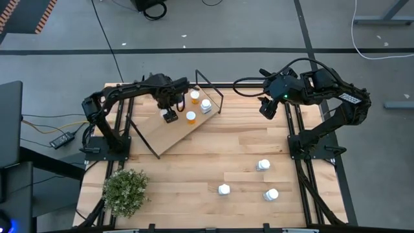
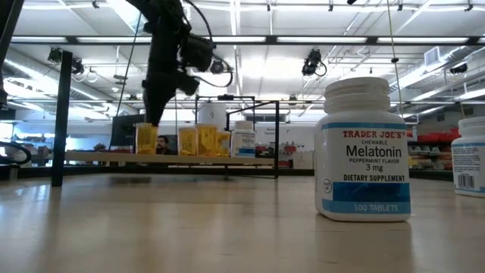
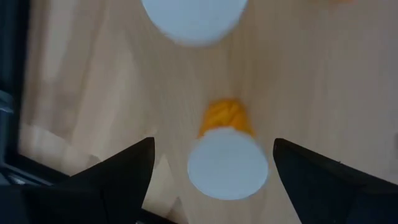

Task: Pick and place medicine bottles onto shelf by color
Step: Put the white pill bottle on the shelf

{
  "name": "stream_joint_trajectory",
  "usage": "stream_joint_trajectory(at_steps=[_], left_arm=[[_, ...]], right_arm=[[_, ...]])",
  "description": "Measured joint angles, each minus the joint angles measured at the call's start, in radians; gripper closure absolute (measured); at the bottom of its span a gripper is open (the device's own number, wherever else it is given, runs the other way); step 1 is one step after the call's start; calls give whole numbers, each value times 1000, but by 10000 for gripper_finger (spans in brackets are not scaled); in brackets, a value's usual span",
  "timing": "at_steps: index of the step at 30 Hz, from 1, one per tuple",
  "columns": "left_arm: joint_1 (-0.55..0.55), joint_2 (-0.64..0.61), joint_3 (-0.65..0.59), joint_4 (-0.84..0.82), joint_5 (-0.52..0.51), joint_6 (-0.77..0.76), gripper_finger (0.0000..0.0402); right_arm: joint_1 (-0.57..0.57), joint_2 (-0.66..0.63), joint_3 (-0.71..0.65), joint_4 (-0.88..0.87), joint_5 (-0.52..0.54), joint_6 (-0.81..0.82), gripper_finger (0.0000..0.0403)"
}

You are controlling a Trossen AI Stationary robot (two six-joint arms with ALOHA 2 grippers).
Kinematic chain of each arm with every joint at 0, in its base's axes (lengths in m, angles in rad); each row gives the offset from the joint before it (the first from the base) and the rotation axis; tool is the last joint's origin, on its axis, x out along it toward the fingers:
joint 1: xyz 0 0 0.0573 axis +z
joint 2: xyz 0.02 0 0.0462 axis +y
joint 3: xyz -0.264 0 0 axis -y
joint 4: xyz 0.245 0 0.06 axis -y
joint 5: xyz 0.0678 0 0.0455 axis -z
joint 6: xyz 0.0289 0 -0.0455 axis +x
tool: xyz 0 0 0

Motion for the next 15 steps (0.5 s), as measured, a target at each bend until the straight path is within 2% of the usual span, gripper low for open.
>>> stream_joint_trajectory(at_steps=[5, 9, 15], left_arm=[[-6, -1, 118, -34, 5, 0, 67], [-15, -2, 201, -83, 51, -1, 67], [-77, -2, 307, -127, 57, -57, 67]], right_arm=[[0, 0, 0, 0, 0, -13, 120], [0, 0, 0, 0, 0, -19, 120], [0, 0, 0, 0, 0, -40, 120]])
